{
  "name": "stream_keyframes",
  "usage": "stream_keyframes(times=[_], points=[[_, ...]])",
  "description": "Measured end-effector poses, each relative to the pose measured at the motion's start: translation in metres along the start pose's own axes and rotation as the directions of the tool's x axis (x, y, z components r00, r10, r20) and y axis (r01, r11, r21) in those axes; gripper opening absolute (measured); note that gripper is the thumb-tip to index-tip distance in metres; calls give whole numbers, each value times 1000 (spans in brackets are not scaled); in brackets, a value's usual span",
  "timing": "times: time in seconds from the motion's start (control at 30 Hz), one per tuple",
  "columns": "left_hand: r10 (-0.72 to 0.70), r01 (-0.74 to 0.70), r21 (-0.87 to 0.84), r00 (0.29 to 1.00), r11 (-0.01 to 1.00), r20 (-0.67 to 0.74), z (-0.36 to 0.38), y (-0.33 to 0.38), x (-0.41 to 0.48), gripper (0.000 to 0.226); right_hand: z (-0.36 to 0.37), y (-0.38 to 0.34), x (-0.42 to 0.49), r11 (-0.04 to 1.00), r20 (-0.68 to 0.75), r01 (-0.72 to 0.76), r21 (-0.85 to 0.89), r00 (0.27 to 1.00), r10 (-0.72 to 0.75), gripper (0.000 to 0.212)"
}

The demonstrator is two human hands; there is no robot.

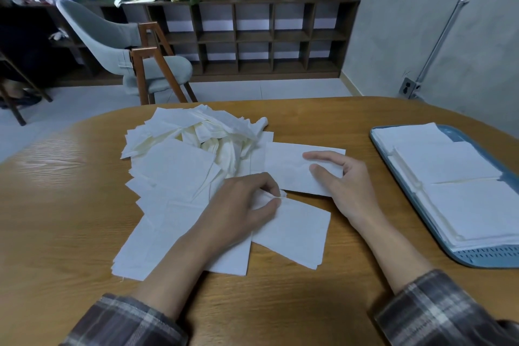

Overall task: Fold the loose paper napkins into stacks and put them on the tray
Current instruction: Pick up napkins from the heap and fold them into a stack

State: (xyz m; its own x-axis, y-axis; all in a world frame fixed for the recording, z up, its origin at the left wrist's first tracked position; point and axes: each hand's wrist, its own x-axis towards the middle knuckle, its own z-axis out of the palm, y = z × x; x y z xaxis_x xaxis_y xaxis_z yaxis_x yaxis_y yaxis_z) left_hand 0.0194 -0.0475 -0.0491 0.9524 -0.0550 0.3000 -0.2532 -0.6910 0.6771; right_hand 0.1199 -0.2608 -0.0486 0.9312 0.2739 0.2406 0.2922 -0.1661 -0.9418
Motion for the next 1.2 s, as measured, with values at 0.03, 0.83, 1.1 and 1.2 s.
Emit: stream_keyframes(times=[0.03,0.83,1.1,1.2], points=[[-31,30,-35,999,999,-10,1,1,0,5,0,0,0,1000,4,-2,4,1000,2,25],[244,-226,180,967,957,-79,-5,10,-2,1,2,-11,-3,996,116,-12,91,993,1,21],[-171,73,-310,938,948,-300,-7,13,3,4,8,-17,-12,983,207,-92,159,977,58,33],[-197,90,-331,931,939,-308,-6,14,4,7,10,-21,-14,981,171,-107,162,982,79,11]])
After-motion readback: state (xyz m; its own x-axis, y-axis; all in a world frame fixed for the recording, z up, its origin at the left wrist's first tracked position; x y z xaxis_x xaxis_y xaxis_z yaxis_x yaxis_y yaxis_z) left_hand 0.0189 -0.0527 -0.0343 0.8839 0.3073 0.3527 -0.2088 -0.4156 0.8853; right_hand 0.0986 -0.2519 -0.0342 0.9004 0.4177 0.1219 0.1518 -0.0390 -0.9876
